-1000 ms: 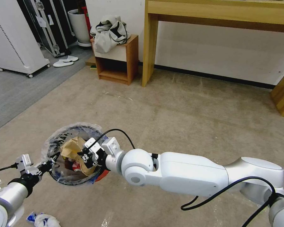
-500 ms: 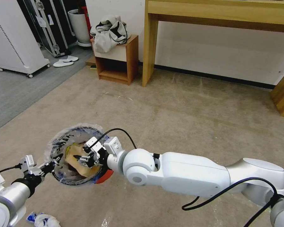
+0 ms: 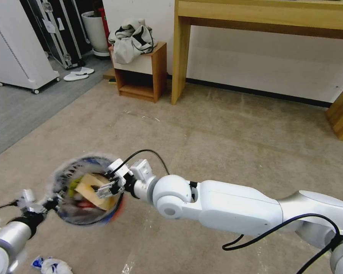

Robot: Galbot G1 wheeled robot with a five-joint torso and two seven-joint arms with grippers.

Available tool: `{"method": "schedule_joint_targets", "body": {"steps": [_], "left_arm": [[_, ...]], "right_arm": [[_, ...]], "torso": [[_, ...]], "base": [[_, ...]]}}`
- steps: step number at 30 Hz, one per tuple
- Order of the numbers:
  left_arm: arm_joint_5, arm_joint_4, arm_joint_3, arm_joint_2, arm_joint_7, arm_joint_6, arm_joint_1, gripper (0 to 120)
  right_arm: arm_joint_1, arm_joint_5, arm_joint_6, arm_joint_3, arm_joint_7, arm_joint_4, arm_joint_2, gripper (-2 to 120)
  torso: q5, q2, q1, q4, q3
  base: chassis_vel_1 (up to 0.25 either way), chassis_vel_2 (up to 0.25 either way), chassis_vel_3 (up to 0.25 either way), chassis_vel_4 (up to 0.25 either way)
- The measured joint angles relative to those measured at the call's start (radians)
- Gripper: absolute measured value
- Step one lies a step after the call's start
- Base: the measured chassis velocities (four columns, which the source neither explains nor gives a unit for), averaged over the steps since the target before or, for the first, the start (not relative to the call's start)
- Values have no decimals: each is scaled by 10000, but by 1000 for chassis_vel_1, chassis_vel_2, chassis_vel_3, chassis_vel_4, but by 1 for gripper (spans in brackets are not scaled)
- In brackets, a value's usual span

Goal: Pick up the trash bin and place the garbage on the floor into it.

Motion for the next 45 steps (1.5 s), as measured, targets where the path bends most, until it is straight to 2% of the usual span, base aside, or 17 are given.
{"method": "schedule_joint_targets", "body": {"steps": [1,13,19,28,34,36,37,38,41,44,45], "left_arm": [[4,-17,-7,3,12,-7,0,1],[81,-35,-10,-73,124,-1,56,1],[119,-70,-51,-69,151,2,87,1],[291,-80,-154,-94,190,7,133,1],[564,-144,-295,-202,227,12,217,1],[599,-163,-312,-222,227,13,225,1],[655,-216,-355,-279,228,16,236,1],[718,-282,-389,-343,253,16,260,1],[796,-340,-425,-416,281,16,296,1],[1053,-448,-451,-579,382,16,336,1],[1053,-448,-451,-579,382,16,336,1]], "right_arm": [[1,18,-7,88,27,68,-23,100],[-38,37,-19,132,61,180,-15,100],[-40,120,12,593,60,416,31,100],[-180,434,280,2016,-120,1275,-307,100],[-779,202,1185,4412,-941,1657,-1209,100],[-941,64,1340,4783,-1108,1663,-1330,100],[-1331,-170,1653,5498,-1397,1679,-1562,100],[-1798,-392,1998,6219,-1636,1751,-1825,100],[-2400,-690,2477,6969,-1782,1852,-2135,100],[-3955,-1605,3410,8954,-2190,2094,-2729,100],[-3955,-1605,3410,8954,-2190,2094,-2729,100]], "torso": [[14,0,0,-1,-1],[8,0,0,2,0],[9,0,0,2,0],[10,0,0,2,1],[11,0,0,1,1],[10,0,0,3,1],[12,1,0,-2,1],[13,0,0,6,1],[12,0,0,2,0],[13,1,0,-1,0],[13,1,0,-1,0]], "base": [[0,0,0,0],[0,0,0,0],[0,0,0,0],[0,0,0,0],[0,0,0,0],[0,0,0,0],[0,0,0,0],[0,0,0,0],[0,0,0,0],[0,0,0,0],[0,0,0,0]]}}
